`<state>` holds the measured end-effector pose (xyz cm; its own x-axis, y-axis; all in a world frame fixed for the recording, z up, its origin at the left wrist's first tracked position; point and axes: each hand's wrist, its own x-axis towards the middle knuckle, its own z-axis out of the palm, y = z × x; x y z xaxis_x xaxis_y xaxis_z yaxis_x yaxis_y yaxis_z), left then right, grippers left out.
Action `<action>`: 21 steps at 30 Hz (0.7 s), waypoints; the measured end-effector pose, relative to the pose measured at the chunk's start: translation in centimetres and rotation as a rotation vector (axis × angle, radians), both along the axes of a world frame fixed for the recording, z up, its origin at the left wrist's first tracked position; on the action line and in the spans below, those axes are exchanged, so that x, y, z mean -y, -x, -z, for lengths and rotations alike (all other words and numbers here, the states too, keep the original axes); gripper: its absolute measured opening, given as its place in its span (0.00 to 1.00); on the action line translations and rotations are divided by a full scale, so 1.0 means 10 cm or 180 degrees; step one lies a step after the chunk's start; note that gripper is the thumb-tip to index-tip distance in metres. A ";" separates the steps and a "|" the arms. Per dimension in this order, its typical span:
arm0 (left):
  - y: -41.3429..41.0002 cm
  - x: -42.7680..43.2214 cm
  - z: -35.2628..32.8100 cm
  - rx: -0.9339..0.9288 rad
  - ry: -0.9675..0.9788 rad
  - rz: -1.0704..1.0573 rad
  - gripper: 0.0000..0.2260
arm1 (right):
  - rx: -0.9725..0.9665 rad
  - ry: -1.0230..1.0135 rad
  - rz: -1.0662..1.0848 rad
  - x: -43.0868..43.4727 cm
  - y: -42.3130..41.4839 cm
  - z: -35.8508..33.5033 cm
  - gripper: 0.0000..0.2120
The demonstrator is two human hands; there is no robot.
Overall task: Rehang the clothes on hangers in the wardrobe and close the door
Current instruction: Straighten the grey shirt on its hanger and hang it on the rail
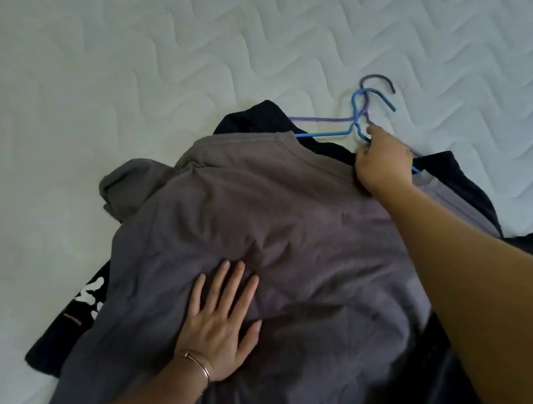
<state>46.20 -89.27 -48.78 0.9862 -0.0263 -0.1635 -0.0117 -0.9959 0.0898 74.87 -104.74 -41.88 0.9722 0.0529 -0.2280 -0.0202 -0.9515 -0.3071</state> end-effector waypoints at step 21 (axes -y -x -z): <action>-0.08 -0.32 -1.39 0.0148 0.1640 -0.0202 0.25 | 0.0932 -0.1970 -0.0309 0.16 1.70 -2.28 0.10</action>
